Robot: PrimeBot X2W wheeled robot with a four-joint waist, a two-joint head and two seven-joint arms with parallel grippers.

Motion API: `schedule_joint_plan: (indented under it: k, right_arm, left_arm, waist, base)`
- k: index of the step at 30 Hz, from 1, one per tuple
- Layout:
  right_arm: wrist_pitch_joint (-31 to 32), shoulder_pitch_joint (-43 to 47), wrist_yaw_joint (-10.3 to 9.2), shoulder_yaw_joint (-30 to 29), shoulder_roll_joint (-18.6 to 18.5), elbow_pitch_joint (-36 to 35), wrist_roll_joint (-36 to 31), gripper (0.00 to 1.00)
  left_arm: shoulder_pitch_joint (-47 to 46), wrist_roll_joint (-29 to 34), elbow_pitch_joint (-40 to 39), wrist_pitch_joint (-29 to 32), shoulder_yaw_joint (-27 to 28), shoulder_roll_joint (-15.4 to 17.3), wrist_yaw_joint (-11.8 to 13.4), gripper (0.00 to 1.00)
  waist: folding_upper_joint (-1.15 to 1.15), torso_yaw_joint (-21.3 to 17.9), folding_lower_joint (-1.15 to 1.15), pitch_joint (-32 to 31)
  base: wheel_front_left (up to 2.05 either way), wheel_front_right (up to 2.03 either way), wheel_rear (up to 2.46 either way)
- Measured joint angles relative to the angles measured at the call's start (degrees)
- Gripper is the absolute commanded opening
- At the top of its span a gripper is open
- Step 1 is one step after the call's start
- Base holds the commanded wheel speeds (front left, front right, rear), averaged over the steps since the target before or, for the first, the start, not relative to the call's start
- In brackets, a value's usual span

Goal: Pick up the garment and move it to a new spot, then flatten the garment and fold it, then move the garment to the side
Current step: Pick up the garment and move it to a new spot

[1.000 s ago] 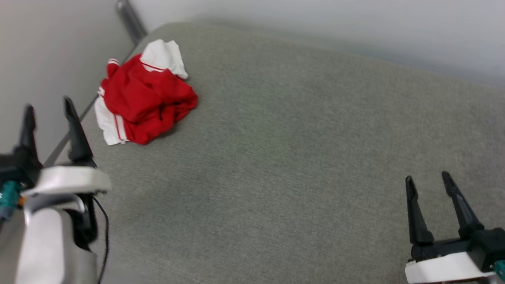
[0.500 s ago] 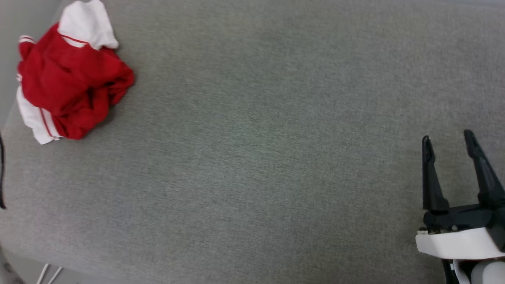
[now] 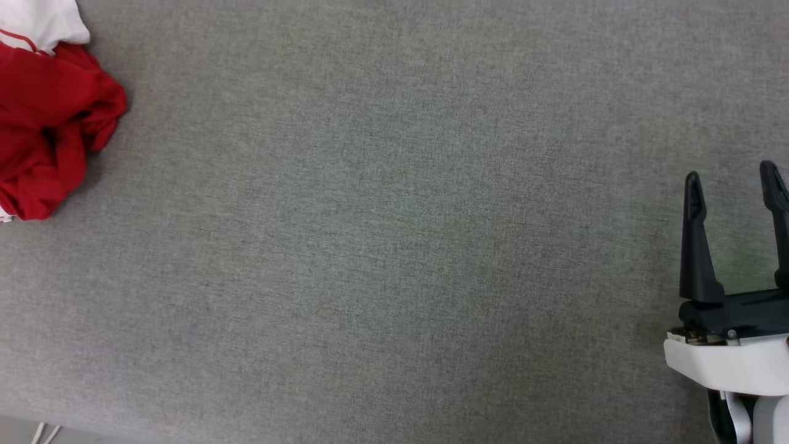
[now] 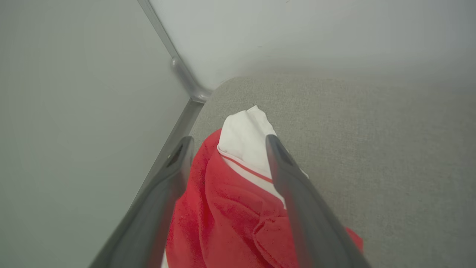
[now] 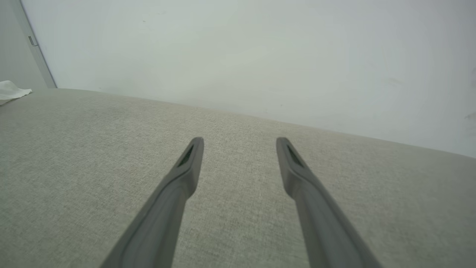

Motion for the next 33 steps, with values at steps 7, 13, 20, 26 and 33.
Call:
schedule_joint_plan:
  k: [7, 13, 20, 26, 33]
  right_arm:
    - [0.0, -1.5, 0.0, 0.5, 0.0, -1.0, -0.6, 1.0]
    - [0.0, -1.9, 0.0, 0.2, 0.0, -1.7, -1.2, 1.0]
    - [0.0, -3.1, 0.0, 0.9, 0.0, -1.7, -1.5, 1.0]
    - [0.0, -3.9, 0.0, 1.7, 0.0, -0.8, -1.0, 1.0]
    - [0.0, -3.4, 0.0, 2.6, 0.0, 0.5, 0.3, 1.0]
  left_arm:
    - [1.8, -15.0, -1.0, 17.6, -9.8, 6.0, 0.0, 1.0]
    - [4.4, -24.9, -2.8, 26.0, -13.4, 7.6, 0.0, 1.0]
    - [5.0, -26.9, -2.1, 27.0, -17.2, 8.0, 0.0, 1.0]
    - [4.5, -27.5, -1.5, 24.9, -19.7, 8.3, 0.0, 0.0]
    - [3.8, -27.5, -2.7, 22.5, -23.7, 9.8, 0.0, 0.0]
  waist:
    - [0.0, -0.7, 0.0, 2.8]
    - [0.0, -1.3, -0.01, 5.3]
    - [0.0, -1.9, -0.01, 7.3]
    - [0.0, -2.2, -0.01, 6.6]
    - [0.0, -2.1, -0.01, 2.5]
  base:
    - [0.0, 0.0, 0.0]
    - [0.0, 0.0, 0.0]
    - [0.0, 0.0, 0.0]
    - [0.0, 0.0, 0.0]
    - [0.0, 0.0, 0.0]
